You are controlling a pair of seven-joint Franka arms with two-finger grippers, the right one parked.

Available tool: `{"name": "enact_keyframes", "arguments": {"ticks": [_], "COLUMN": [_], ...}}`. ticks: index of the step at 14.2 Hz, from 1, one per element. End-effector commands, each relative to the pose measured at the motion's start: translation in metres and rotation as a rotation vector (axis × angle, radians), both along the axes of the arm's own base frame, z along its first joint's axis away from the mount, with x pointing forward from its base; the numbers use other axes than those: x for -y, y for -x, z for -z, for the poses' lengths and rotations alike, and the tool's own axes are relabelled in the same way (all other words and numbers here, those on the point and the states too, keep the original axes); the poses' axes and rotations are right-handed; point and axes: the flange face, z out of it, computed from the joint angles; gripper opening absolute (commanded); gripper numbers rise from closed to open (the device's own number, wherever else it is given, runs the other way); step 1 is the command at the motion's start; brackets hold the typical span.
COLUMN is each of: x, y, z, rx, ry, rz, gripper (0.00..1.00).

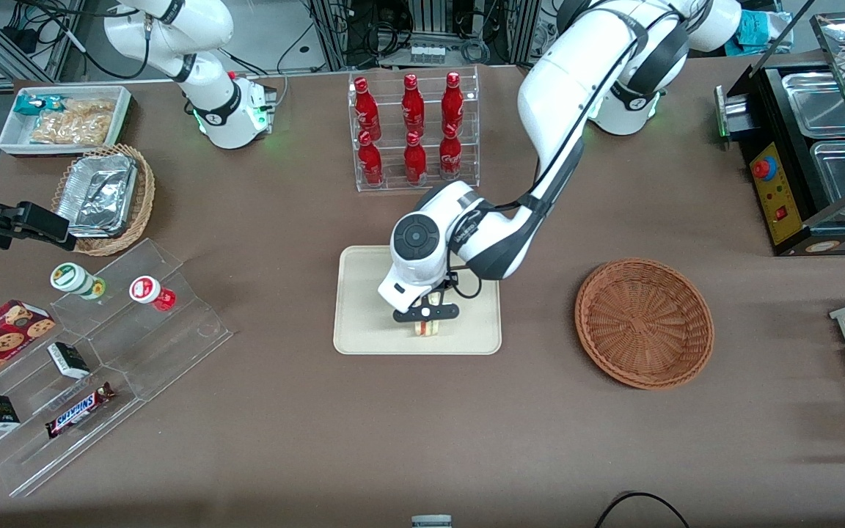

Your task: Place sandwich from basket to tray

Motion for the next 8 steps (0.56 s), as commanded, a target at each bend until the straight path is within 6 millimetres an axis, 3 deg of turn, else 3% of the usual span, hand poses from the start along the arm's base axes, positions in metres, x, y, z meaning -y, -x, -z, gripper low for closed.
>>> {"name": "enact_keyframes", "arguments": {"ticks": [1,2,4,6,7,8], "x": [0.013,0.014,0.013,0.003,-0.008,-0.032], "y": [-0.002,-0.001,-0.001,-0.006,-0.01,-0.022], "z": [0.006,0.007,-0.001,-0.039,-0.067,-0.102], "rx": [0.035,0.035,0.031,0.031,0.027,0.02], "ry": [0.028,0.028,0.027,0.014,0.0,-0.02], "rz": [0.055,0.058,0.051,0.043,0.032,0.01], "gripper": [0.28,0.43,1.0,1.0,1.0,1.0]}}
